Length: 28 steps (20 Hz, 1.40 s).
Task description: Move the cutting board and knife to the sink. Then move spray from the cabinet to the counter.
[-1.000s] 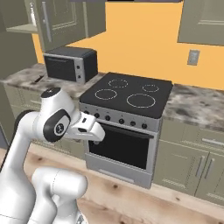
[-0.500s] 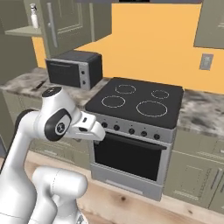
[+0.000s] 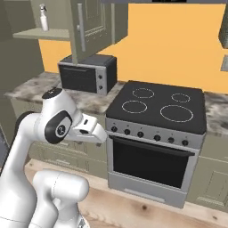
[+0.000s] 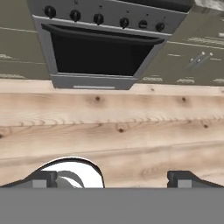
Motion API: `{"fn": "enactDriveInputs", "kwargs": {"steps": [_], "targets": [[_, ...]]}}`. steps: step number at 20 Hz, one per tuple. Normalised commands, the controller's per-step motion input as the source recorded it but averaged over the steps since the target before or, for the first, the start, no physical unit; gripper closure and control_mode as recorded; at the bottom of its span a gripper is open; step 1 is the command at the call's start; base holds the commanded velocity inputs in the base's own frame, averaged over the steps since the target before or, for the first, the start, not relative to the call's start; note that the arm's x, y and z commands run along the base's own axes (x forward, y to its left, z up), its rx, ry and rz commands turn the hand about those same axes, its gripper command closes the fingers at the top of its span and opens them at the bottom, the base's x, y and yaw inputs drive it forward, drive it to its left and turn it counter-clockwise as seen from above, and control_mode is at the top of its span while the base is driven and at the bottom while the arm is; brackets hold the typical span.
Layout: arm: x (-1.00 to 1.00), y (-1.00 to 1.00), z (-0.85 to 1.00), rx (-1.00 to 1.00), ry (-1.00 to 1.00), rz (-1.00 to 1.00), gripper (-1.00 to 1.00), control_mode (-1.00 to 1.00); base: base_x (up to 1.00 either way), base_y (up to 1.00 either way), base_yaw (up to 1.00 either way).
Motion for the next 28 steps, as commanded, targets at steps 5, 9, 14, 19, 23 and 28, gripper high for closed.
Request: {"fn": "enactDriveInputs", "kwargs": {"steps": [5, 9, 14, 19, 23, 28], "targets": [[0.0, 0.0, 0.0, 0.0, 0.0, 0.0, -1.0, 1.0, 0.08, 0.83, -0.13], [0.0, 0.0, 0.0, 0.0, 0.0, 0.0, -1.0, 1.0, 0.17, 0.84, -0.11], [0.0, 0.0, 0.0, 0.0, 0.0, 0.0, -1.0, 1.0, 0.41, 0.79, -0.07], [0.0, 0.0, 0.0, 0.0, 0.0, 0.0, -1.0, 1.0, 0.62, 0.65, -0.04], [0.0, 0.0, 0.0, 0.0, 0.0, 0.0, -1.0, 1.0, 0.77, 0.51, 0.0], [0.0, 0.0, 0.0, 0.0, 0.0, 0.0, -1.0, 1.0, 0.8, 0.42, 0.01]]}}
